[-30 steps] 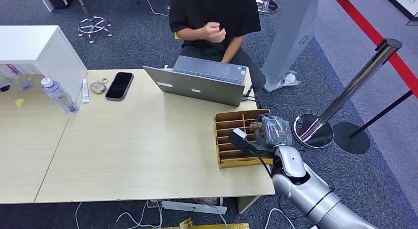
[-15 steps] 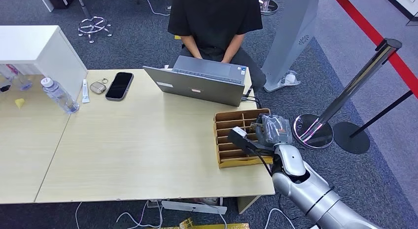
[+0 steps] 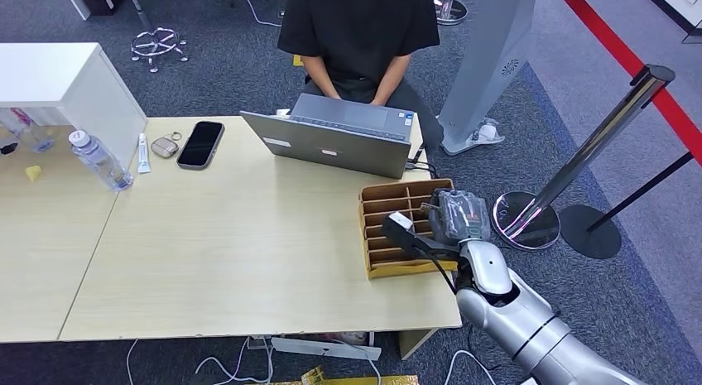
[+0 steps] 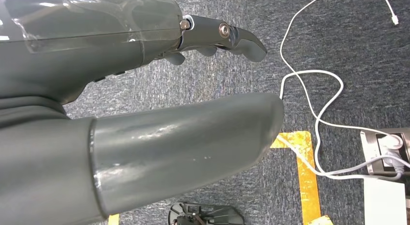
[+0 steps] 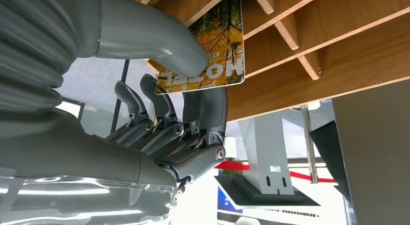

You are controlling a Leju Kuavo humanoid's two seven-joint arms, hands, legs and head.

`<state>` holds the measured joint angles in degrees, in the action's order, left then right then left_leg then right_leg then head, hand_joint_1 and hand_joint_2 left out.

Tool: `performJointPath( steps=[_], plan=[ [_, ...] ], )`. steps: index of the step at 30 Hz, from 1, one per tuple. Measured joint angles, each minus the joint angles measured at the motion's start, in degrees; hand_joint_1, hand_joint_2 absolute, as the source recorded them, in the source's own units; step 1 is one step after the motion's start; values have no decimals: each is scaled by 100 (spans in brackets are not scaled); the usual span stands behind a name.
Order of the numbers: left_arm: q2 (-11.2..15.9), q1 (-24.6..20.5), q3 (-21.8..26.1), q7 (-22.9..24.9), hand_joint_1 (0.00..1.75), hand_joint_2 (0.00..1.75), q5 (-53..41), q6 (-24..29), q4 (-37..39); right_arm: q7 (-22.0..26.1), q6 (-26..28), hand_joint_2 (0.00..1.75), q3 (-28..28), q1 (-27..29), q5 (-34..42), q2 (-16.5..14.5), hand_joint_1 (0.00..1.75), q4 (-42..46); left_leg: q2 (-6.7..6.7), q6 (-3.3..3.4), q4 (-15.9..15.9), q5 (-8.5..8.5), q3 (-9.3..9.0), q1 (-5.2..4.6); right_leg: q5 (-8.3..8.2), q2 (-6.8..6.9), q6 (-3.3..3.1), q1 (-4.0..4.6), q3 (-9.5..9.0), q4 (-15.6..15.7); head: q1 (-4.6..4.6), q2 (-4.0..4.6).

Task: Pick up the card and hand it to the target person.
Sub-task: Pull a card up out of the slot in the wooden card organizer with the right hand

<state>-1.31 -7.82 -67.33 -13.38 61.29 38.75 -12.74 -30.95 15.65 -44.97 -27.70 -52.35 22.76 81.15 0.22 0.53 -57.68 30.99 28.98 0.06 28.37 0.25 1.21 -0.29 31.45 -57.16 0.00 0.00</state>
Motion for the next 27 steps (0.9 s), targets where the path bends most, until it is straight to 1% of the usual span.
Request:
performJointPath(
  steps=[7,11,13,17,21,25,27],
  plan=[
    [-7,0,19,1,0,0,15,6,-5,-59,67,175,96,26,-228,86,149,353,-2,-1,3,-1,-3,0,-2,-2,-1,0,-2,3,0,0],
    [-17,0,28,-11,0,0,20,-1,-7,-115,204,175,300,47,-472,184,161,707,0,-1,-3,-1,3,-1,-1,0,-1,0,3,-1,0,0],
    [-24,0,30,-13,0,0,21,4,-5,-125,262,175,399,21,-549,224,157,800,1,1,-5,1,3,-1,1,1,0,-1,3,-3,0,0],
    [-24,-2,17,-3,0,0,8,2,-4,-110,343,175,488,-8,-573,229,154,841,0,2,-5,2,2,-2,2,-1,1,-2,3,-4,0,0],
    [-15,-7,-49,26,0,0,-51,-28,0,41,652,175,662,-152,-428,143,154,648,-5,1,-6,3,1,-1,1,-5,0,-1,3,-4,0,0],
    [-9,-15,-119,15,0,0,-111,-66,6,297,988,175,785,-425,-40,24,147,72,-12,0,-2,0,-1,-1,-4,-12,0,-1,3,-1,0,0],
    [-9,-29,-154,23,0,0,-139,-85,8,398,1146,175,824,-546,84,-41,147,-172,-13,0,-2,-1,-2,-1,-6,-13,0,-1,2,0,0,0]
  ],
)
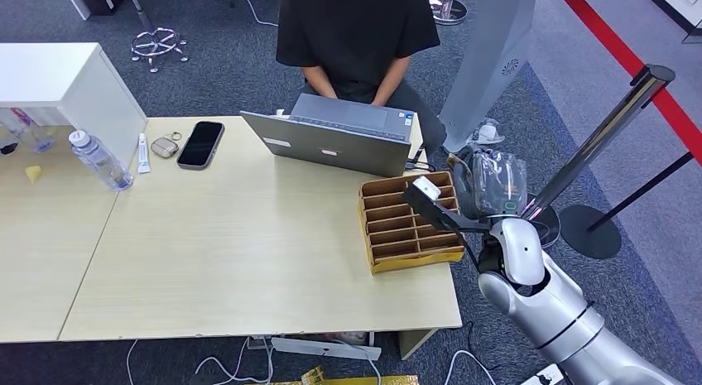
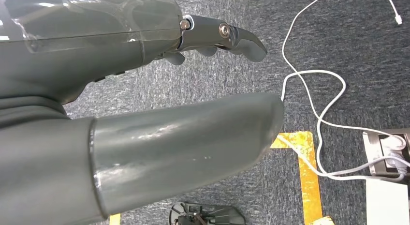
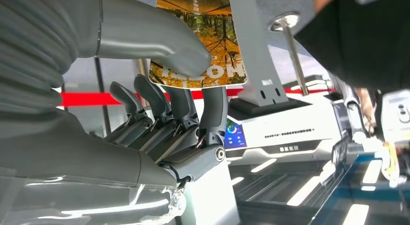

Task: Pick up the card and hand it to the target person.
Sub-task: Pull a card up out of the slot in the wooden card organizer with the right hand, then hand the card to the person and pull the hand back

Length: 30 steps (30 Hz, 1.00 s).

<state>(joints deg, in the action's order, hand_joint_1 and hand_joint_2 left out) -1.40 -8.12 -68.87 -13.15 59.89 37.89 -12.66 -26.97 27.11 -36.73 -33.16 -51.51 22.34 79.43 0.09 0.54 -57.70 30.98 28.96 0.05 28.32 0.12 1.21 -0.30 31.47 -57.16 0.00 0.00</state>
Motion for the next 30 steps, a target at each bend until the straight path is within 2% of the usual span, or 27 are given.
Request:
performJointPath(
  steps=[10,16,24,30],
  plan=[
    [-24,-129,-192,106,0,0,-155,-85,7,500,562,175,22,-653,567,-441,148,-1118,-10,-1,6,-2,-5,1,-5,-10,-1,1,-3,5,0,0],
    [-38,-202,-289,170,0,0,-236,-142,13,780,699,175,-60,-1027,840,-742,146,-1966,-13,-1,8,-1,-8,2,-5,-13,-1,2,-7,6,0,0],
    [-46,-242,-314,202,0,0,-248,-148,11,1133,881,175,-314,-1191,933,-1087,137,-2841,-7,0,9,2,-12,4,0,-7,-1,4,-14,6,0,0],
    [-36,-252,-319,215,0,0,-246,-148,13,1201,871,175,-536,-1162,864,-1250,130,-3168,-12,-4,20,-6,-18,5,-10,-13,-4,5,-17,16,0,0]
  ],
)
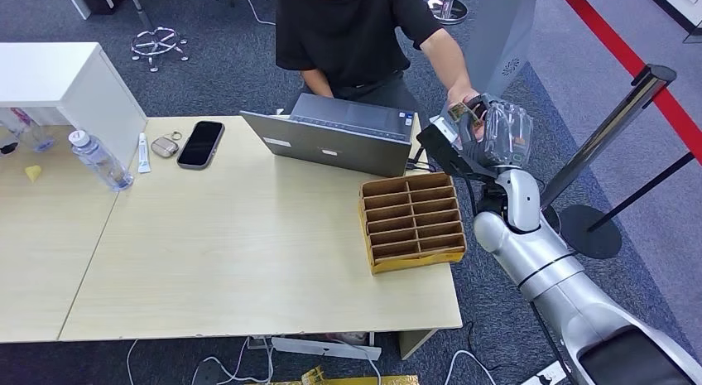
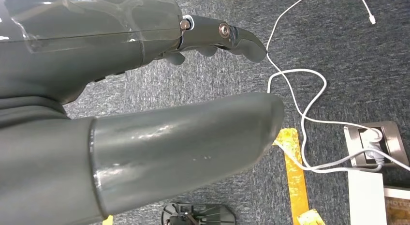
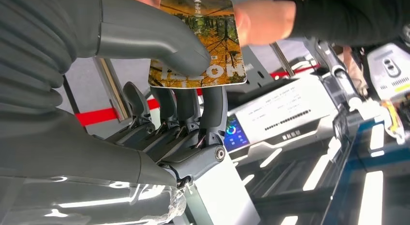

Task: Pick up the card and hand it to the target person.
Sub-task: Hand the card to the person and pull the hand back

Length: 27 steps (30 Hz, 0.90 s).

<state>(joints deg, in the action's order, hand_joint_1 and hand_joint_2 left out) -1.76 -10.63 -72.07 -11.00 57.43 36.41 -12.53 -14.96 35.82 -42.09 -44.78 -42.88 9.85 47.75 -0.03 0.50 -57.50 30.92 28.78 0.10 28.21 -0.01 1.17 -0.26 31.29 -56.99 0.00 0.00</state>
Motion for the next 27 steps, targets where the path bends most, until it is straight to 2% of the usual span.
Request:
performJointPath(
  steps=[4,7,8,12,14,17,27],
  plan=[
    [8,-5,-29,13,0,0,-23,-13,1,-17,-24,175,-81,26,-58,-17,126,-85,7,1,-5,3,5,-1,5,7,1,-1,4,-5,0,0],
    [14,-9,-48,25,0,0,-38,-20,1,-50,-72,175,-120,33,-82,-8,116,-140,13,2,-9,6,8,-1,9,13,2,-1,4,-8,0,0],
    [16,-10,-52,28,0,0,-40,-20,1,-64,-96,175,-135,35,-87,-4,103,-156,12,2,-8,5,7,-1,8,12,2,0,3,-6,0,0],
    [19,-9,-54,30,0,0,-41,-19,0,-77,-128,175,-152,39,-89,-1,17,-166,9,0,1,-5,4,-1,-2,9,1,-1,1,4,0,0],
    [20,-6,-57,34,0,0,-43,-24,0,-83,-144,175,-164,42,-93,-8,0,-157,11,-1,-3,-4,9,-1,-2,11,0,-1,5,0,0,0],
    [20,1,-66,47,0,0,-46,-25,0,-136,-185,175,-204,52,-129,14,0,-95,12,-2,-3,-3,11,-2,1,12,-1,-2,7,-2,0,0],
    [8,21,-56,42,0,0,-22,-11,-3,-185,161,175,-78,162,-137,94,0,209,21,3,-12,5,14,-3,11,21,3,-2,9,-10,0,0]
  ],
)
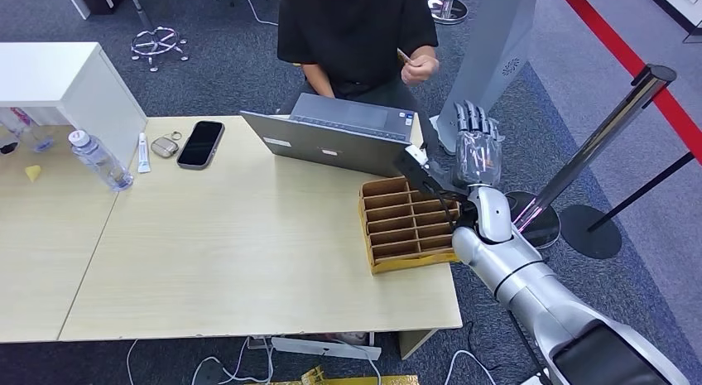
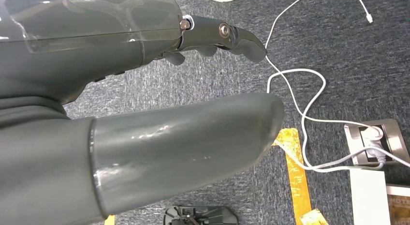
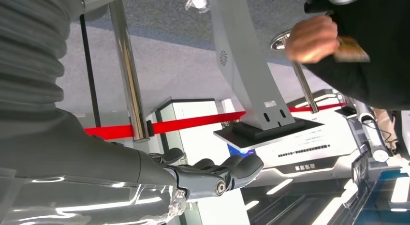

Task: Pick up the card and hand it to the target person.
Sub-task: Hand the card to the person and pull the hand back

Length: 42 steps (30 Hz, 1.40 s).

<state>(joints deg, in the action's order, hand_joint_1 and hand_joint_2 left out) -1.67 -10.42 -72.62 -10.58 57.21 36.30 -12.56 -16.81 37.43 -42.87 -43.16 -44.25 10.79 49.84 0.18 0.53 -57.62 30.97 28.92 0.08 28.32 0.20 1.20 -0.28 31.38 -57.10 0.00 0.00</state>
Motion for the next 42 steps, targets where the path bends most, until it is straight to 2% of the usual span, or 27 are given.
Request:
performJointPath(
  steps=[3,6,12,15,17,21,23,29,34,42],
  plan=[
    [-3,12,8,-6,0,0,12,5,-2,-18,160,175,61,76,-44,46,0,218,-1,-2,2,-4,0,1,-4,-1,-1,1,0,4,0,0],
    [-8,29,34,-26,0,0,41,18,-4,61,255,175,466,324,-237,27,0,710,4,0,-2,2,2,0,3,4,0,0,1,-1,0,0],
    [-19,76,99,-87,0,0,112,52,-6,800,257,175,1888,1171,-409,-387,0,1960,5,-3,-1,2,1,2,5,5,-3,2,2,-1,0,0],
    [-18,106,154,-134,0,0,170,74,-9,1431,257,175,2454,1621,42,-688,0,2588,3,-5,2,2,1,2,4,3,-4,2,2,0,0,0],
    [-14,131,194,-171,0,0,210,83,-11,1715,257,175,2600,1882,508,-786,0,2955,7,-4,-1,2,4,4,5,8,-4,4,2,-1,0,0],
    [-2,161,268,-244,0,0,283,98,-11,2089,257,175,2388,2206,1786,-753,0,3226,7,-5,1,0,3,3,4,7,-4,3,3,-1,0,0],
    [6,163,296,-278,0,0,310,100,-8,2223,257,175,2191,2300,2160,-722,0,3108,10,-5,0,-1,4,3,2,10,-3,3,1,0,0,0],
    [9,160,318,-305,0,0,339,104,-7,2307,257,175,2049,2384,2254,-782,0,2905,-1,-3,6,-6,0,3,-6,-1,-2,3,0,8,0,0],
    [27,143,371,-359,0,0,394,117,-8,2543,255,175,1189,2363,2985,-890,0,2039,-6,-4,9,0,-12,6,-2,-6,-4,6,-10,11,0,0],
    [28,140,377,-363,0,0,400,119,-8,2619,257,175,1159,2362,3095,-957,0,1927,-4,-1,3,2,-4,7,0,-4,-2,6,-5,6,0,0]
  ],
)
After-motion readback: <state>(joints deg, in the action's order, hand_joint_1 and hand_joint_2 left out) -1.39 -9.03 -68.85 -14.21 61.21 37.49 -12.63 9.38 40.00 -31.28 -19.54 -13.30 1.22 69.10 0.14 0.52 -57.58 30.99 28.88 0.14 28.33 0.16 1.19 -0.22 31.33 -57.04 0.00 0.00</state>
